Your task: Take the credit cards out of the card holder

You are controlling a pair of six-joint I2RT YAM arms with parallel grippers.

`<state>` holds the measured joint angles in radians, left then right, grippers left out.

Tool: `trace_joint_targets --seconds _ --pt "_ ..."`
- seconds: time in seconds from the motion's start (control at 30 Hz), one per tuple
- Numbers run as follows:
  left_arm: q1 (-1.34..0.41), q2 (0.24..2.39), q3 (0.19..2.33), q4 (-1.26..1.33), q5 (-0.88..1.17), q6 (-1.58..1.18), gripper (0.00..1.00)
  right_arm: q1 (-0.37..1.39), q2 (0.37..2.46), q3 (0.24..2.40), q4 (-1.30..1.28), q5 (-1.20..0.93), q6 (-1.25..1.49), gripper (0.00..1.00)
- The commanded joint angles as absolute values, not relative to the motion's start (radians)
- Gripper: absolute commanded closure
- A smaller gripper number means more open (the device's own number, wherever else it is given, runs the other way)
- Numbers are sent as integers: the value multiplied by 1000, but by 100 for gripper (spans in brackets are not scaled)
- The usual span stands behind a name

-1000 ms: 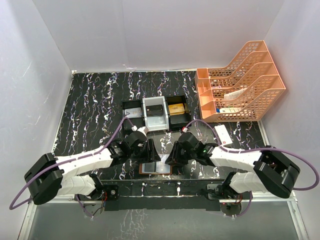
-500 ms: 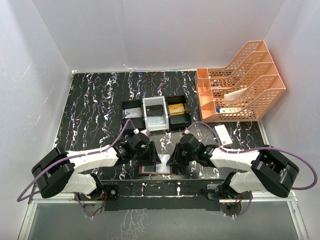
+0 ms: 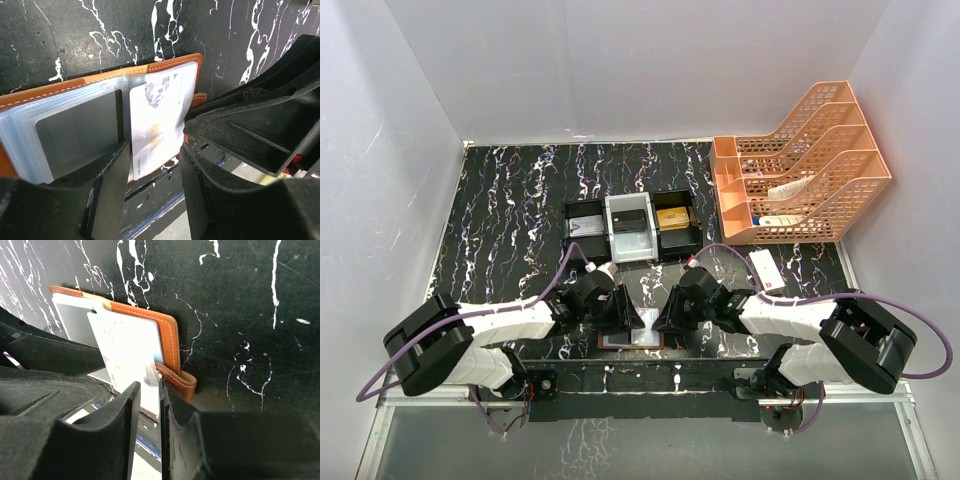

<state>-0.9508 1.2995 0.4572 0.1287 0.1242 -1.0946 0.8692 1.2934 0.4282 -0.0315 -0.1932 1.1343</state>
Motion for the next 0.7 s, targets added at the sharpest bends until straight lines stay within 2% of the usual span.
trace_joint_targets --seconds 0.0,0.27,0.67 --pt "-942 1307 398 165 128 -1121 57 864 1328 394 -28 -151 1128 80" --pt "-937 1241 339 254 134 -1164 63 865 1344 392 -15 -164 1129 80" --pt "-935 1200 341 253 129 -1165 90 865 1348 400 -29 -157 1128 80"
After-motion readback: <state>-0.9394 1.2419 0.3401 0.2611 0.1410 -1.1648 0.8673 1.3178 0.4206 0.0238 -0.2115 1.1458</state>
